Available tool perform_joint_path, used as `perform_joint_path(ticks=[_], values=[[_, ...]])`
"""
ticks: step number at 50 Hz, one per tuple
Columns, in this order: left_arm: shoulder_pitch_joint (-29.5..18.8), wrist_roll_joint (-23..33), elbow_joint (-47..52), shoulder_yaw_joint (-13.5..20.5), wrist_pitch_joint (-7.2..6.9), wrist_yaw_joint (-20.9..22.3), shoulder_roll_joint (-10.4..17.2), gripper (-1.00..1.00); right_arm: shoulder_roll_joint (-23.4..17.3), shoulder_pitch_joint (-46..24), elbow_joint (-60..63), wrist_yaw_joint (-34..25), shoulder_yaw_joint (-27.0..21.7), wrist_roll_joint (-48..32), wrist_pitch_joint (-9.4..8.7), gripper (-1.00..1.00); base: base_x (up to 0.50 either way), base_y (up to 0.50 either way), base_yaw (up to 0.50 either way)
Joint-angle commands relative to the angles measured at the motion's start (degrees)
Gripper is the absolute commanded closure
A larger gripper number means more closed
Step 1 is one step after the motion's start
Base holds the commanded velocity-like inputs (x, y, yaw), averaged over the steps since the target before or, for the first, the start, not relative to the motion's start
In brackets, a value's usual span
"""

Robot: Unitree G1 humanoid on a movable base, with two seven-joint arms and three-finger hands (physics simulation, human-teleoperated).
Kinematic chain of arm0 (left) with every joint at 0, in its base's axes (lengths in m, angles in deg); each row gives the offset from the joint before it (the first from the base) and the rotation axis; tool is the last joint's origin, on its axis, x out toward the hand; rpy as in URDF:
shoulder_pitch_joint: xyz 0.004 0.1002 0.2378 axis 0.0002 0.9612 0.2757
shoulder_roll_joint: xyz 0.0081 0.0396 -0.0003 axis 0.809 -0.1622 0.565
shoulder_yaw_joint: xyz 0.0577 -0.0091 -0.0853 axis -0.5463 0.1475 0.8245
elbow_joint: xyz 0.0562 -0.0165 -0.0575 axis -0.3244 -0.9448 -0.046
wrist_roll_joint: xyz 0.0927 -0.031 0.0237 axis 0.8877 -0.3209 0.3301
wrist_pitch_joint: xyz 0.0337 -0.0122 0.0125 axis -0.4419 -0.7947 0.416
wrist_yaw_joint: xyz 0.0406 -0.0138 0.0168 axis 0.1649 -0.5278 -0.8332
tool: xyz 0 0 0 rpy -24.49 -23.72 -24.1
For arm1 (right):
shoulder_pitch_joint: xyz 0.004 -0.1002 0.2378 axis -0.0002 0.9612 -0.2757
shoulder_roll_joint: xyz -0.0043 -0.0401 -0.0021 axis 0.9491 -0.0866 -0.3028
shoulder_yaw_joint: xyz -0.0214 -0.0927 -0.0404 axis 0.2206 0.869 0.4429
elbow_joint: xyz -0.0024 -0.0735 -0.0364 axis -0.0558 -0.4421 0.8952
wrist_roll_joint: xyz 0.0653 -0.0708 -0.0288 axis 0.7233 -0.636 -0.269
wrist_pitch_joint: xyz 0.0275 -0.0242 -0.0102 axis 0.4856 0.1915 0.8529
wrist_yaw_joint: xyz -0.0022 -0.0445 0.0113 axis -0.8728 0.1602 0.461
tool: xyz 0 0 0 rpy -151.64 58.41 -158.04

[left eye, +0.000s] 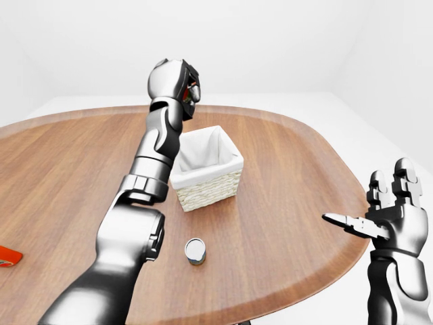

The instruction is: Pick up the tomato sauce, and put it in the basket.

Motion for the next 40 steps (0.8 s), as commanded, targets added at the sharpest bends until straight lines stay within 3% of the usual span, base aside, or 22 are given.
perform_joint_path(ticks=[1, 5, 7, 9, 11, 12, 15, 16, 22, 24, 26, 40], values=[[-13.18, -1.07, -26.41, -2.28, 0.0, -10.64, 0.88, 1.0, -0.14, -0.29, -0.44, 0.07, 0.07, 0.07, 0.0, -1.0, 0.0, 0.0, 0.0], [-14.9, -0.5, -28.06, -1.8, 0.0, -6.69, 0.29, 1.0, -0.15, -0.17, -0.6, 0.0, 0.32, 0.0, 0.0, -1.0, 0.0, 0.0, 0.0], [-14.98, 1.69, -28.01, -2.9, 0.0, -7.38, 0.09, 1.0, -0.19, -0.11, -0.45, -0.05, 0.15, 0.25, 0.0, -1.0, 0.0, 0.0, 0.0], [-14.71, -0.2, -28.37, -0.86, 0.0, -4.1, -0.58, 1.0, -0.31, -0.42, -0.52, 0.13, 0.24, 0.13, 0.0, -1.0, 0.0, 0.0, 0.0], [-14.08, 2.84, -28.97, -2.75, 0.0, -5.82, -0.41, 1.0, -0.23, -0.24, -0.31, 0.11, 0.32, 0.08, 0.0, -1.0, 0.0, 0.0, 0.0], [-13.45, 0.66, -29.39, -0.64, 0.0, -2.8, -0.95, 1.0, -0.24, -0.22, -0.53, 0.01, 0.17, 0.22, 0.0, -1.0, 0.0, 0.0, 0.0], [-12.33, -0.45, -29.8, 0.38, 0.0, -0.69, -1.45, 1.0, -0.33, -0.41, -0.51, 0.11, 0.28, 0.14, 0.0, -1.0, 0.0, 0.0, 0.0], [-11.48, -3.04, -30.16, 2.57, 0.0, 2.01, -1.74, 1.0, -0.39, -0.57, -0.75, 0.14, 0.43, -0.01, 0.0, -1.0, 0.0, 0.0, 0.0], [-7.19, -5.59, -30.73, 3.12, 0.0, 6.34, -2.41, 1.0, -0.53, -0.22, -0.06, -0.07, -0.25, 0.86, 0.0, -1.0, 0.0, 0.0, 0.0], [-6.84, -10.31, -30.49, 6.39, 0.0, 8.07, -3.19, 1.0, -0.43, -0.4, -0.37, -0.07, -0.12, 0.67, 0.0, -1.0, 0.0, 0.0, 0.0], [-5.71, -9.55, -30.64, 4.27, 0.0, 7.88, -3.38, 1.0, -0.47, -0.78, -0.66, 0.16, 0.45, 0.18, 0.0, -1.0, 0.0, 0.0, 0.0], [-4.03, -10.57, -30.72, 3.25, 0.0, 7.65, -3.47, 1.0, -0.03, -0.09, -0.17, -0.14, 0.25, 0.59, 0.0, -1.0, 0.0, 0.0, 0.0]])
